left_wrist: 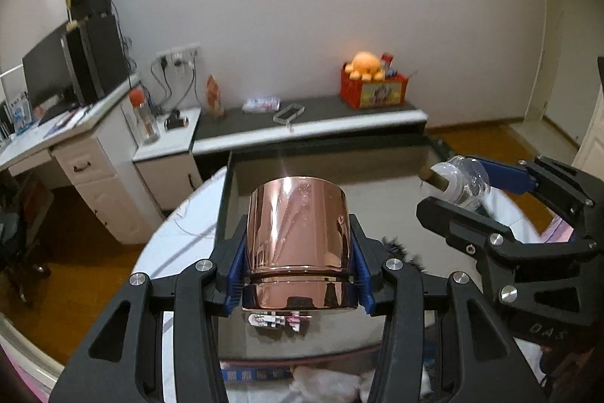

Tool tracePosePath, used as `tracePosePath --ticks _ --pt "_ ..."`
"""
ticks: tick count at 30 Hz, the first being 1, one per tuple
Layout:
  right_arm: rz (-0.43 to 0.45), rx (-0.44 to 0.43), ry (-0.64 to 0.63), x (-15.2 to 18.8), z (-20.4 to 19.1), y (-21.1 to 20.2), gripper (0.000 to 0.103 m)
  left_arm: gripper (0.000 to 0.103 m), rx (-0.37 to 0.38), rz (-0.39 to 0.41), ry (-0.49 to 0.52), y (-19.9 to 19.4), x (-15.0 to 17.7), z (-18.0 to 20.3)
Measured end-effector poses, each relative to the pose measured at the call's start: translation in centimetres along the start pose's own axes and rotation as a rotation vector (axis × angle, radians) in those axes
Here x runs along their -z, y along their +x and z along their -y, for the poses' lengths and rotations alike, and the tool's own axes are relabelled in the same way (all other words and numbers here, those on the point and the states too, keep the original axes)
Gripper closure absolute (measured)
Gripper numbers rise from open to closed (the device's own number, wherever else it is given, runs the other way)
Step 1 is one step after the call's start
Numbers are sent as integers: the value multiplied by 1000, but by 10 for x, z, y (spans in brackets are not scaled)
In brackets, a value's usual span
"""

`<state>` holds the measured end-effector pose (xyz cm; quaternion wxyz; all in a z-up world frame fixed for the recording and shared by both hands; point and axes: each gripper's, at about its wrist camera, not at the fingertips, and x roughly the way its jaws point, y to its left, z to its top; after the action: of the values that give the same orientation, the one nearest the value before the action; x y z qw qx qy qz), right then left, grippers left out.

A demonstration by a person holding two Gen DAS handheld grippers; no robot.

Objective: Organize rigid objects
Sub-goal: 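Carry the copper cup and glass bottle over the box and release both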

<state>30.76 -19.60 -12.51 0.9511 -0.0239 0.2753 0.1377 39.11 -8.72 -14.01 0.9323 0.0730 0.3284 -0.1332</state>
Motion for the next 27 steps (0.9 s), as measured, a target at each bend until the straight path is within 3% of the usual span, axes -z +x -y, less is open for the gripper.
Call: tracePosePath --ticks 12,14,16,18,21,27 --pt "-147 14 24 17 20 53 42 55 13 -107 -18 54 16 -2" --pt "-166 43 37 20 23 56 42 46 -3 -95 -17 53 16 -2" --pt "-160 85 44 20 26 52 41 25 -21 -76 -27 47 14 -5" --pt "-150 91 56 18 28 46 37 18 -38 -49 -41 39 11 -9" --pt "-109 106 71 14 30 29 24 11 -40 -29 -70 19 13 -17" --pt "-26 111 83 10 18 -17 23 0 -97 111 -144 -45 31 -32"
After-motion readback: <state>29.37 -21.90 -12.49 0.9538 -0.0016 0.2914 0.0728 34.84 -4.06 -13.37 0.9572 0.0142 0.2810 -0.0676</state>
